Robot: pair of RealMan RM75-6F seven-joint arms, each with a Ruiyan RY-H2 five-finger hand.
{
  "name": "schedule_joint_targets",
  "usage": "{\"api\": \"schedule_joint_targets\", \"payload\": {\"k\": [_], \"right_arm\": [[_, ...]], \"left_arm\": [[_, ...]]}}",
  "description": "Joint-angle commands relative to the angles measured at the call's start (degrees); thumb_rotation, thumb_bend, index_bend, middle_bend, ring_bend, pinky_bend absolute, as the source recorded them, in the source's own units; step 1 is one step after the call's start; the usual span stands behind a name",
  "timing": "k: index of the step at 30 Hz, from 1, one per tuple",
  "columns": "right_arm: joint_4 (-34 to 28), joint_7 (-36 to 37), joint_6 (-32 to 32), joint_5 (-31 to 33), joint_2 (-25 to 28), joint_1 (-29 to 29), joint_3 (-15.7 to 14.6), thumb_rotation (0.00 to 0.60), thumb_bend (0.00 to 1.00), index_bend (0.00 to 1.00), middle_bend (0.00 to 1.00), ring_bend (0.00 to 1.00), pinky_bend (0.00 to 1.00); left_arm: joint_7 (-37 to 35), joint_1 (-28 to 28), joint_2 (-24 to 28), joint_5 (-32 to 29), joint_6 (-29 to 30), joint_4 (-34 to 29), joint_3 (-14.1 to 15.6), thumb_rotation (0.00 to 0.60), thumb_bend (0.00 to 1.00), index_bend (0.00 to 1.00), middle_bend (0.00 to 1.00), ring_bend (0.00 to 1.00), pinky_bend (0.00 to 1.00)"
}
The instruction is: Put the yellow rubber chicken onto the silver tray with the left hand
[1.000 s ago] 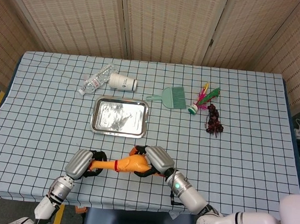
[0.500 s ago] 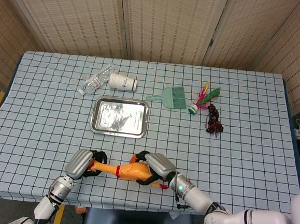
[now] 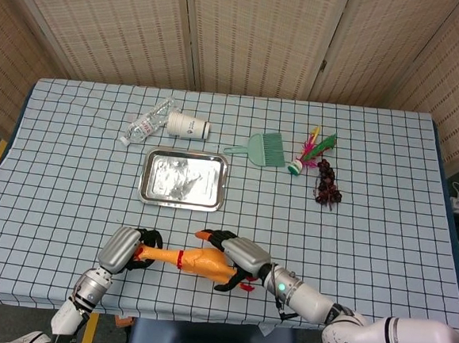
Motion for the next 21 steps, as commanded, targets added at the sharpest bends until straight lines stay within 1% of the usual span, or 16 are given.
{"api": "schedule_joint_targets", "payload": {"k": [1, 3, 4, 5, 6, 7, 8, 9, 11, 12, 13, 15, 17, 19, 21], "right_arm": [[0.37, -0.55, 0.60, 0.79, -0.38, 0.18, -0.32, 0.600, 0.12, 0.00, 0.00, 0.00, 0.05], [0.89, -1.88, 2.56, 1.76, -1.45, 0.09, -0.57, 0.600, 0.12, 0.00, 0.01, 0.00, 0.17], [1.02, -2.40, 3.15, 2.12, -1.95, 0.08, -0.76, 0.600, 0.12, 0.01, 0.04, 0.02, 0.25], [1.12, -3.00, 4.04, 2.42, -2.60, 0.03, -0.89, 0.600, 0.12, 0.05, 0.08, 0.05, 0.32], [1.18, -3.30, 4.63, 2.57, -3.08, -0.05, -0.98, 0.600, 0.12, 0.12, 0.14, 0.10, 0.39], [1.17, -3.45, 5.12, 2.78, -3.49, -0.14, -1.00, 0.600, 0.13, 0.23, 0.21, 0.19, 0.49], [1.10, -3.28, 5.74, 3.04, -4.03, -0.31, -0.85, 0.600, 0.13, 0.29, 0.26, 0.25, 0.55], [1.05, -3.02, 6.22, 3.24, -4.42, -0.47, -0.66, 0.600, 0.15, 0.37, 0.34, 0.34, 0.65], [1.11, -2.83, 7.32, 3.39, -5.13, -0.75, -0.30, 0.600, 0.20, 0.55, 0.51, 0.55, 0.85], [1.18, -3.09, 7.85, 3.30, -5.35, -0.83, -0.25, 0.600, 0.23, 0.61, 0.56, 0.60, 0.90], [1.28, -3.52, 8.54, 3.24, -5.58, -0.93, -0.22, 0.600, 0.27, 0.70, 0.62, 0.68, 0.96], [1.23, -4.30, 10.01, 3.15, -6.11, -1.20, -0.14, 0.600, 0.33, 0.83, 0.72, 0.78, 1.00], [0.96, -4.49, 11.08, 2.93, -6.35, -1.54, 0.04, 0.600, 0.39, 0.95, 0.79, 0.86, 1.00], [1.05, -5.50, 11.93, 2.12, -6.33, -1.66, -0.15, 0.600, 0.43, 0.99, 0.82, 0.89, 1.00], [1.05, -5.78, 12.20, 1.93, -6.36, -1.72, -0.22, 0.600, 0.44, 1.00, 0.82, 0.90, 1.00]], "left_arm": [[-0.01, 0.01, 0.09, 0.08, 0.06, -0.14, 0.06, 0.600, 0.74, 0.87, 0.67, 0.59, 0.65], [-0.04, 0.02, 0.16, 0.20, 0.09, -0.34, 0.16, 0.600, 0.74, 0.87, 0.67, 0.59, 0.65], [-0.10, 0.02, 0.19, 0.31, 0.11, -0.48, 0.24, 0.600, 0.74, 0.87, 0.67, 0.59, 0.65], [-0.14, 0.01, 0.25, 0.53, 0.16, -0.68, 0.37, 0.600, 0.74, 0.87, 0.67, 0.59, 0.65], [-0.10, 0.01, 0.28, 0.72, 0.24, -0.81, 0.46, 0.600, 0.74, 0.87, 0.67, 0.59, 0.65], [-0.02, 0.00, 0.28, 0.92, 0.34, -0.91, 0.54, 0.600, 0.74, 0.87, 0.67, 0.59, 0.65], [0.09, -0.02, 0.29, 1.14, 0.45, -1.07, 0.61, 0.600, 0.74, 0.87, 0.67, 0.59, 0.65], [0.14, -0.02, 0.30, 1.25, 0.50, -1.19, 0.65, 0.600, 0.74, 0.87, 0.67, 0.59, 0.65], [0.28, -0.06, 0.33, 1.35, 0.58, -1.45, 0.63, 0.600, 0.74, 0.87, 0.67, 0.59, 0.65], [0.30, -0.07, 0.36, 1.34, 0.59, -1.53, 0.60, 0.600, 0.74, 0.87, 0.67, 0.59, 0.65], [0.32, -0.09, 0.38, 1.30, 0.58, -1.59, 0.57, 0.600, 0.74, 0.87, 0.67, 0.59, 0.65], [0.33, -0.13, 0.39, 1.10, 0.47, -1.61, 0.47, 0.600, 0.74, 0.87, 0.67, 0.59, 0.65], [0.26, -0.20, 0.36, 0.77, 0.26, -1.50, 0.31, 0.600, 0.74, 0.87, 0.67, 0.59, 0.65], [0.10, -0.26, 0.30, 0.47, 0.08, -1.31, 0.15, 0.600, 0.74, 0.87, 0.67, 0.59, 0.65], [0.05, -0.28, 0.28, 0.41, 0.04, -1.25, 0.12, 0.600, 0.74, 0.87, 0.67, 0.59, 0.65]]}}
